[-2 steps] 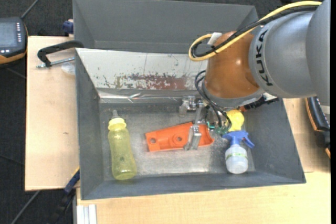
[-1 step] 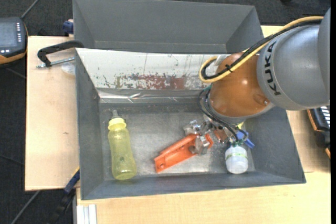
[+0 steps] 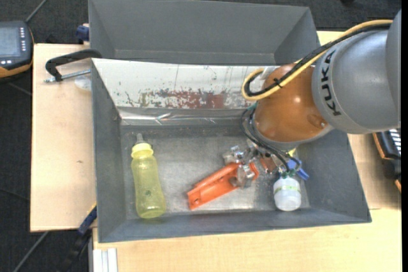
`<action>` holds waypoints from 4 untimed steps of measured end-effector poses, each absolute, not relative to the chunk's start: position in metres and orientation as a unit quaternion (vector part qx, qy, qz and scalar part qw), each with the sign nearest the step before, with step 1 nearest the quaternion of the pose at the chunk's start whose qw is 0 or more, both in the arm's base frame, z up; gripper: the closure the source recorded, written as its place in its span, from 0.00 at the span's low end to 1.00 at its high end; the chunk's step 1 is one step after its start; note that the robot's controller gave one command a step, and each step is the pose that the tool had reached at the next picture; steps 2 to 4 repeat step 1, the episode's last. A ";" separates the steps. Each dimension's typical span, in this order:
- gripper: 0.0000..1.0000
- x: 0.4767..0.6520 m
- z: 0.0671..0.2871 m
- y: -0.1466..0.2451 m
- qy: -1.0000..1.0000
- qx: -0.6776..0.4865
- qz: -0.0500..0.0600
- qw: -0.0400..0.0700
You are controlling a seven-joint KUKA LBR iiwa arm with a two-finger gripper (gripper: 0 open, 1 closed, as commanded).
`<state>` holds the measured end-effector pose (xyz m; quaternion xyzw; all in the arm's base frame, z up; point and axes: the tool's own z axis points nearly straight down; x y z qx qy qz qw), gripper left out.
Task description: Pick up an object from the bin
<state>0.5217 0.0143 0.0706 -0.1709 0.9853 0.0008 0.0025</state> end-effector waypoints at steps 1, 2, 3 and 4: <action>1.00 0.515 0.238 0.015 0.980 -0.200 0.001 0.007; 1.00 0.515 0.238 0.015 0.980 -0.200 0.001 0.007; 1.00 0.515 0.238 0.015 0.980 -0.200 0.001 0.007; 1.00 0.515 0.238 0.015 0.980 -0.200 0.001 0.007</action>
Offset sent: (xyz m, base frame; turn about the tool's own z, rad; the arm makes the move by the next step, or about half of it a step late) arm 0.0000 0.0000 0.0000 0.0000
